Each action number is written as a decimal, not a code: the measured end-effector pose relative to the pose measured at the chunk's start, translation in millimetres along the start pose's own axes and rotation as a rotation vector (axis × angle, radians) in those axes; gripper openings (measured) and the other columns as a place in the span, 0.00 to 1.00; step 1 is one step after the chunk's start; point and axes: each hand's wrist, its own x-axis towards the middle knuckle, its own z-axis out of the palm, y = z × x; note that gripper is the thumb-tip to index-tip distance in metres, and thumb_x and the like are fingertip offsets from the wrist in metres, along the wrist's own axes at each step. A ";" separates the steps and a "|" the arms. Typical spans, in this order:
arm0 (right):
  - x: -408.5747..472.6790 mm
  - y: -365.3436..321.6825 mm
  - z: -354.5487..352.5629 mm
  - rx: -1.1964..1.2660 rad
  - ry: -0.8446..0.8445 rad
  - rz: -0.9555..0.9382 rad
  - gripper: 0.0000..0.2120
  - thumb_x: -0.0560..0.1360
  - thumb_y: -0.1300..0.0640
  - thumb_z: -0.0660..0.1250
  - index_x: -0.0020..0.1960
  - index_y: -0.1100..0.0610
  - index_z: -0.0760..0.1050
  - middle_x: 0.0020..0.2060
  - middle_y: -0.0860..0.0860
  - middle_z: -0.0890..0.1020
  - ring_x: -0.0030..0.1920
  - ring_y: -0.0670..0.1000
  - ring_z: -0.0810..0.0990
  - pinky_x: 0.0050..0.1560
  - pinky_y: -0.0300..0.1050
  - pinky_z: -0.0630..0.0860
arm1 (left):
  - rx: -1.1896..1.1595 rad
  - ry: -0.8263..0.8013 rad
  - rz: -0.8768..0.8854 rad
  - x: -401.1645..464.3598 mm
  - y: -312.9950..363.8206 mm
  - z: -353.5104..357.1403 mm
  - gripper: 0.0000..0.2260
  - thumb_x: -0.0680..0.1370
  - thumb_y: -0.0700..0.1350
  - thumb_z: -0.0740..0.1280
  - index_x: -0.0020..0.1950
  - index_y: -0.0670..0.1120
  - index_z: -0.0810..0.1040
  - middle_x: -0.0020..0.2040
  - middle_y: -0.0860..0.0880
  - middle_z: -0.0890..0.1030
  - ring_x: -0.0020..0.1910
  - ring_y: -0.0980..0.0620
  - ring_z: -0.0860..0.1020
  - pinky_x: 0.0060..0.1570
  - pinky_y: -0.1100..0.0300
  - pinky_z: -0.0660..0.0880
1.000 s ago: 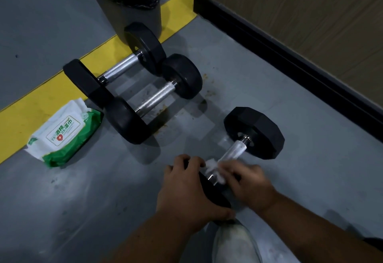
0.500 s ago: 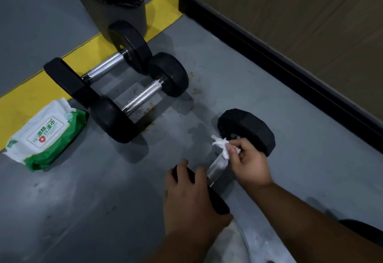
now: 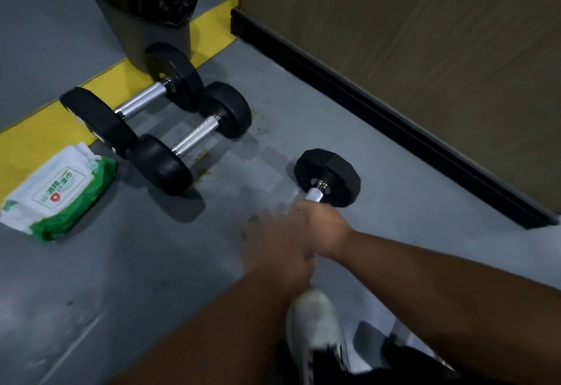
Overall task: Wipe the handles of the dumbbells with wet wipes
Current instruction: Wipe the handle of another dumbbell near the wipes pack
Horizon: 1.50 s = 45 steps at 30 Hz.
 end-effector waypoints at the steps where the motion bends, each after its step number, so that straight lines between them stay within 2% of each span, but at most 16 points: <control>1: -1.7 -6.6 -3.2 -0.069 -0.053 -0.026 0.06 0.81 0.57 0.63 0.54 0.55 0.78 0.47 0.54 0.82 0.47 0.53 0.80 0.45 0.42 0.71 | 0.007 -0.016 -0.007 -3.7 2.2 0.3 0.41 0.73 0.66 0.68 0.76 0.49 0.54 0.77 0.44 0.49 0.74 0.36 0.53 0.62 0.41 0.74; 5: 1.3 -6.1 -5.2 -0.044 -0.069 -0.086 0.08 0.78 0.63 0.64 0.52 0.54 0.80 0.36 0.44 0.76 0.36 0.45 0.75 0.37 0.34 0.66 | 0.004 -0.031 -0.009 -3.4 2.6 -1.5 0.44 0.74 0.67 0.69 0.79 0.50 0.49 0.79 0.44 0.45 0.76 0.37 0.51 0.68 0.43 0.70; 9: 1.5 18.5 13.4 0.101 0.088 -0.122 0.06 0.79 0.54 0.67 0.52 0.49 0.83 0.41 0.44 0.84 0.41 0.46 0.80 0.40 0.37 0.73 | 0.025 0.012 0.015 -4.7 -3.3 3.1 0.41 0.71 0.68 0.70 0.76 0.53 0.57 0.75 0.48 0.53 0.71 0.42 0.56 0.67 0.47 0.70; 14: -5.5 50.1 29.1 0.168 0.232 -0.125 0.08 0.78 0.46 0.67 0.53 0.46 0.82 0.40 0.47 0.86 0.41 0.48 0.84 0.45 0.48 0.81 | 0.089 -0.003 0.043 1.0 -2.0 -15.6 0.31 0.59 0.68 0.72 0.55 0.57 0.67 0.58 0.55 0.70 0.59 0.48 0.62 0.62 0.51 0.64; 17: 17.6 54.2 16.6 0.241 0.394 -0.021 0.05 0.80 0.53 0.66 0.53 0.49 0.81 0.37 0.48 0.84 0.38 0.51 0.83 0.41 0.47 0.80 | -0.088 -0.039 -0.042 13.9 -11.5 -16.1 0.48 0.52 0.71 0.76 0.69 0.62 0.65 0.64 0.55 0.64 0.62 0.48 0.61 0.64 0.55 0.67; 19: 28.6 57.2 14.7 0.401 0.462 0.066 0.04 0.81 0.54 0.66 0.52 0.49 0.79 0.34 0.46 0.81 0.34 0.48 0.81 0.38 0.46 0.79 | -0.112 -0.039 -0.033 16.1 -15.4 -10.3 0.53 0.49 0.73 0.76 0.72 0.63 0.64 0.64 0.56 0.62 0.63 0.49 0.62 0.66 0.55 0.68; 21: 19.4 60.5 26.9 0.427 0.423 0.013 0.05 0.81 0.52 0.65 0.51 0.48 0.80 0.33 0.47 0.82 0.33 0.47 0.80 0.39 0.47 0.79 | -0.145 -0.026 -0.007 16.6 -18.0 -6.7 0.53 0.46 0.73 0.74 0.70 0.64 0.67 0.61 0.58 0.61 0.64 0.50 0.64 0.67 0.55 0.69; 24: -14.9 55.5 39.7 0.280 0.198 -0.285 0.09 0.79 0.48 0.64 0.53 0.48 0.83 0.44 0.46 0.86 0.43 0.44 0.84 0.48 0.40 0.80 | -0.137 -0.020 0.008 19.3 -20.1 -8.0 0.51 0.44 0.74 0.72 0.66 0.63 0.70 0.58 0.59 0.61 0.60 0.53 0.66 0.65 0.59 0.69; 26: -4.2 63.6 30.3 0.164 0.228 -0.371 0.09 0.79 0.48 0.65 0.55 0.46 0.82 0.44 0.42 0.86 0.41 0.44 0.84 0.44 0.37 0.79 | -0.119 -0.026 0.017 21.6 -20.4 -8.1 0.50 0.44 0.75 0.71 0.65 0.63 0.70 0.58 0.60 0.62 0.59 0.54 0.65 0.64 0.59 0.69; 28: 15.7 70.3 15.3 0.189 0.378 -0.164 0.05 0.79 0.48 0.66 0.52 0.44 0.80 0.34 0.42 0.83 0.34 0.45 0.81 0.34 0.38 0.75 | -0.127 -0.008 0.029 21.6 -21.1 -6.7 0.50 0.44 0.76 0.71 0.66 0.64 0.69 0.58 0.61 0.62 0.58 0.55 0.63 0.64 0.59 0.70; 31: 28.9 68.3 22.7 0.378 0.510 0.023 0.06 0.79 0.55 0.67 0.48 0.44 0.79 0.28 0.45 0.80 0.29 0.44 0.79 0.32 0.41 0.75 | -0.139 0.011 0.028 21.0 -21.5 -5.6 0.52 0.44 0.76 0.72 0.67 0.65 0.67 0.60 0.62 0.62 0.60 0.55 0.63 0.64 0.58 0.71; 36: 5.5 54.7 44.1 0.210 0.351 -0.331 0.07 0.77 0.48 0.65 0.49 0.47 0.81 0.35 0.46 0.84 0.34 0.46 0.81 0.38 0.41 0.78 | -0.105 0.047 0.073 19.0 -20.8 -6.4 0.49 0.46 0.75 0.71 0.66 0.64 0.67 0.57 0.61 0.62 0.56 0.55 0.64 0.63 0.61 0.68; 38: 20.9 65.0 27.5 0.100 0.365 -0.311 0.08 0.79 0.46 0.63 0.49 0.47 0.78 0.33 0.49 0.83 0.33 0.51 0.82 0.33 0.46 0.78 | -0.125 0.064 0.070 18.6 -22.6 -3.2 0.49 0.46 0.74 0.72 0.66 0.65 0.67 0.58 0.62 0.62 0.57 0.55 0.63 0.61 0.61 0.69; 41: 34.6 68.5 15.9 0.263 0.499 -0.086 0.03 0.81 0.52 0.65 0.49 0.49 0.77 0.30 0.49 0.80 0.32 0.51 0.80 0.32 0.47 0.76 | -0.139 0.055 0.055 20.3 -24.7 -0.8 0.50 0.46 0.75 0.73 0.67 0.65 0.66 0.58 0.61 0.62 0.58 0.54 0.62 0.61 0.58 0.71; 43: 24.3 57.7 26.6 0.355 0.489 -0.029 0.03 0.80 0.54 0.66 0.48 0.50 0.77 0.29 0.45 0.78 0.31 0.44 0.78 0.34 0.44 0.75 | -0.132 0.057 0.059 19.7 -24.5 -0.7 0.52 0.46 0.75 0.72 0.69 0.65 0.65 0.59 0.61 0.62 0.58 0.53 0.63 0.62 0.58 0.70; 45: 4.7 50.3 44.5 0.316 0.385 -0.160 0.01 0.79 0.51 0.66 0.48 0.48 0.76 0.29 0.40 0.76 0.32 0.38 0.77 0.35 0.32 0.73 | -0.117 0.063 0.088 18.9 -22.7 -2.1 0.51 0.47 0.74 0.71 0.69 0.66 0.64 0.58 0.61 0.63 0.58 0.54 0.65 0.61 0.61 0.66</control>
